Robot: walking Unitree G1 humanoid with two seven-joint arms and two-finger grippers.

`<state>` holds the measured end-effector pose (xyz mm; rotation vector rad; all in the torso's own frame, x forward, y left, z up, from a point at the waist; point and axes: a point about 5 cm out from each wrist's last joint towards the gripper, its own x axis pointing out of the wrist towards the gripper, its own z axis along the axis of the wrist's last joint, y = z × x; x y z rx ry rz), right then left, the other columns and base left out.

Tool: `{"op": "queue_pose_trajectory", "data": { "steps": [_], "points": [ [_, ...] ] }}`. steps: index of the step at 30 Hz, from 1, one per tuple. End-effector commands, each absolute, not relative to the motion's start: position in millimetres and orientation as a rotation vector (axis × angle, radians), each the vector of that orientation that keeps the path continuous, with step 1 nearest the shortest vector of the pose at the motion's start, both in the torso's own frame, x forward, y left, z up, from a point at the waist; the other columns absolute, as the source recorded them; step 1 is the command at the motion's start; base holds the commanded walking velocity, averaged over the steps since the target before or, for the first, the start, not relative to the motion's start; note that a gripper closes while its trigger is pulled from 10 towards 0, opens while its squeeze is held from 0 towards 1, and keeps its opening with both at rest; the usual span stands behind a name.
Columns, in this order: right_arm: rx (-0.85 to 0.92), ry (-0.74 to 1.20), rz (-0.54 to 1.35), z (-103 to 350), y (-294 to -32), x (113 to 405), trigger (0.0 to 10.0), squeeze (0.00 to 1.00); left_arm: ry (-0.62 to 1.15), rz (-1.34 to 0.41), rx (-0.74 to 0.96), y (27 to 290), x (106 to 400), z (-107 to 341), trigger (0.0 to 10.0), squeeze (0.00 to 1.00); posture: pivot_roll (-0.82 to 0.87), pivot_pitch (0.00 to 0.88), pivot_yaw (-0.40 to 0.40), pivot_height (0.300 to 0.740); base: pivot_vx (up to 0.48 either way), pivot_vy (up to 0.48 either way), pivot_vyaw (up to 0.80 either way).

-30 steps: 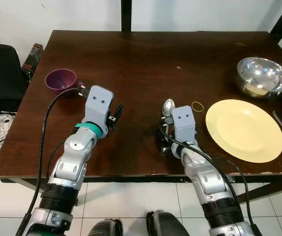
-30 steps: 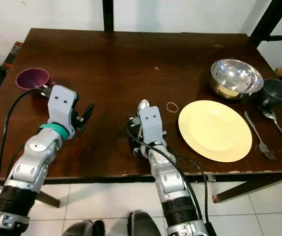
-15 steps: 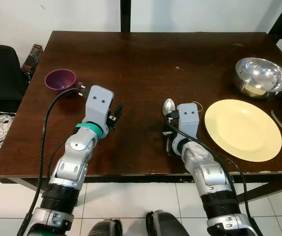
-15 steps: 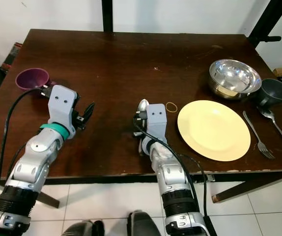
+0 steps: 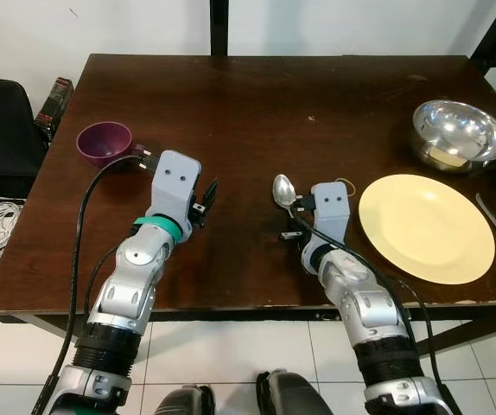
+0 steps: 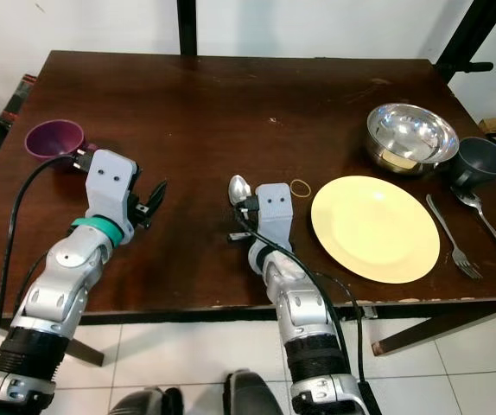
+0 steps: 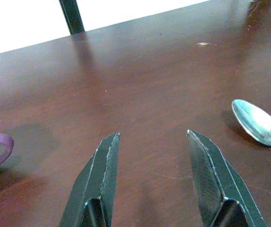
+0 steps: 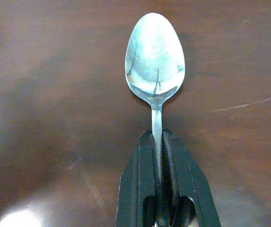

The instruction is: Setting the table

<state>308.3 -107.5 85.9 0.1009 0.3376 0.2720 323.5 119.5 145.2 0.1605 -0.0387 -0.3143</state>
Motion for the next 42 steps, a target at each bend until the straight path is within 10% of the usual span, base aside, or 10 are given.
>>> {"op": "queue_pose_trajectory", "data": {
  "steps": [1,2,3,13,42],
  "points": [
    [0.119,0.27,0.32,95,-102,301,0.0,0.0,-0.029,-0.313,0.169,118,322,142,10.0,0.0,-0.14,0.071,0.036,0.74,0.0,0.0,0.0],
    [0.119,0.27,0.32,95,-102,301,0.0,0.0,-0.029,-0.313,0.169,118,322,142,10.0,0.0,-0.14,0.071,0.036,0.74,0.0,0.0,0.0],
    [0.121,0.139,0.331,119,-102,299,9.8,0.0,-0.041,-0.308,0.167,119,323,145,10.0,0.0,-0.14,0.071,0.035,0.74,0.0,0.0,0.0],
    [0.102,-0.162,0.264,183,-113,290,10.0,0.0,-0.145,-0.295,0.122,144,331,187,10.0,0.0,-0.12,0.034,0.057,0.74,0.0,0.0,0.0],
    [0.103,-0.133,0.081,160,-128,289,10.0,0.0,-0.075,-0.317,0.054,119,322,169,10.0,0.0,-0.12,0.017,0.086,0.74,-0.109,0.0,0.0]
  ]
}}
